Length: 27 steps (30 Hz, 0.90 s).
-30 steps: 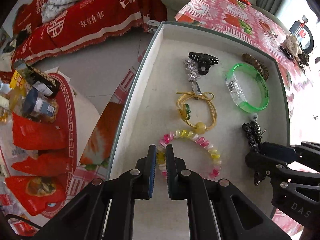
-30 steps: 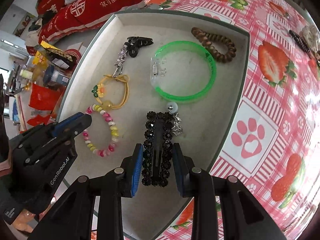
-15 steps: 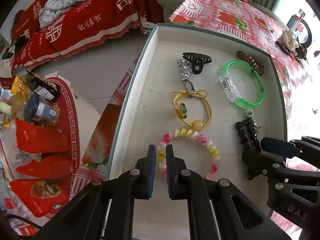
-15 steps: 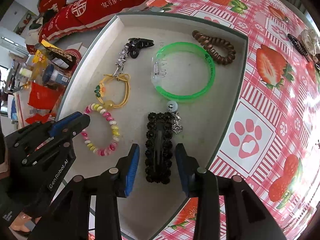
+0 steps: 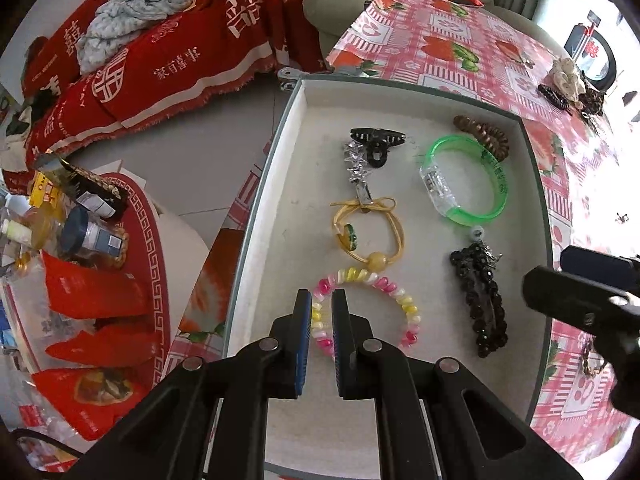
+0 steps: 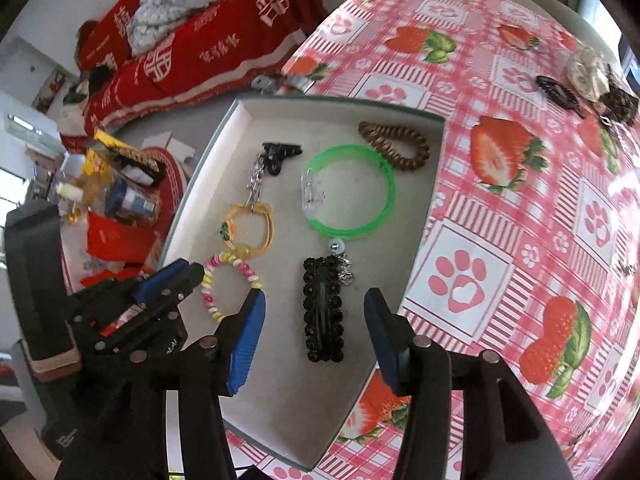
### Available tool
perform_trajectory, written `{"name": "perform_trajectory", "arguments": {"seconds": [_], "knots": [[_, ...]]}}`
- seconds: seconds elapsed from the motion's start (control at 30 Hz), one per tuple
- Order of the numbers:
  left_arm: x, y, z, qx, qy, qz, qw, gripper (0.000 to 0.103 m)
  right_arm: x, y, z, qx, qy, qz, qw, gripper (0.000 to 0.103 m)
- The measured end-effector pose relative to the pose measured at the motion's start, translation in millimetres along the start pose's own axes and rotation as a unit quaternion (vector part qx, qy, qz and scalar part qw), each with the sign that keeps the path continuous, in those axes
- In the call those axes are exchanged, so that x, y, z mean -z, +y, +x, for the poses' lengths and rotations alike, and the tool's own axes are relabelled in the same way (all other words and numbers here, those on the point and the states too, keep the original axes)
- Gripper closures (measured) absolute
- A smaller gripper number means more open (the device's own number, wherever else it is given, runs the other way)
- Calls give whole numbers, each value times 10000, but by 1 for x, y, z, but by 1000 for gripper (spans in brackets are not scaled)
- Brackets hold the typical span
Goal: Organize jewelry
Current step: 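Withdraw both tools from the tray toward the bunny clip and rope bracelet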
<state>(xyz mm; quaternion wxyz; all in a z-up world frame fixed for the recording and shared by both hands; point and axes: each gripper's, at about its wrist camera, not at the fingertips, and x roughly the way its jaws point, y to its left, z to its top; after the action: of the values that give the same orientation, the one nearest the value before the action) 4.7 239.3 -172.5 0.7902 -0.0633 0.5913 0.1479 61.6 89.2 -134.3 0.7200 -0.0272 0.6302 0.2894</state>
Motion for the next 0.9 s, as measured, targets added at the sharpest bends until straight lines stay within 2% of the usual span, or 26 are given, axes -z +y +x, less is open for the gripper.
{"name": "perform_trajectory", "arguments": {"seconds": [0.1,0.17,0.2,0.27,0.47,0.6,0.9], "knots": [[0,-4,-3,-9,24,71,10000,86,5,-6,-11,-24,-79,145,9999,45],[0,-6,-6,-17,27,78,10000,34,7,-10,-15,-29,-120,234,9997,45],[0,-6,-9,-88,-18,48,9999,0,9,-13,-19,-21,-146,282,9995,44],[1,-9,-22,-230,-329,81,9992,0,12,-17,-23,-3,-190,382,9991,44],[-3,-28,-32,-240,-349,431,9982,0,25,-44,-40,55,-313,847,9959,37],[-6,-46,-40,-126,-384,599,9974,0,35,-63,-51,163,-413,1093,9930,22],[-3,-102,-47,291,-206,1061,9937,0,73,-122,-72,536,-454,1784,9815,22]]}}
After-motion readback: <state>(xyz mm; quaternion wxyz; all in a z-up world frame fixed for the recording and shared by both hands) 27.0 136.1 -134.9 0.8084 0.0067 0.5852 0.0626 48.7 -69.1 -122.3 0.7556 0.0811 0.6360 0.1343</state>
